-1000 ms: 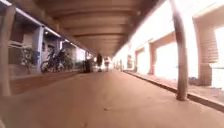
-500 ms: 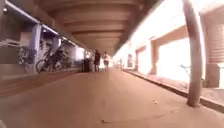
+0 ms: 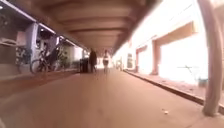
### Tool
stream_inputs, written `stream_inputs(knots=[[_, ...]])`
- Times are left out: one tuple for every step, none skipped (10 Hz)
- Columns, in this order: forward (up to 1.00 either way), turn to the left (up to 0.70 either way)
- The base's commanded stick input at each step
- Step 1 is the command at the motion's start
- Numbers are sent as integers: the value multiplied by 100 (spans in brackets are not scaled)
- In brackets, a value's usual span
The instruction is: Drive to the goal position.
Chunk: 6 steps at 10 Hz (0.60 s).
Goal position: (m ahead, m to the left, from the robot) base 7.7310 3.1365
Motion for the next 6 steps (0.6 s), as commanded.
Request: stream_inputs(knots=[[70,0],[70,0],[70,0],[70,0],[70,0],[70,0]])
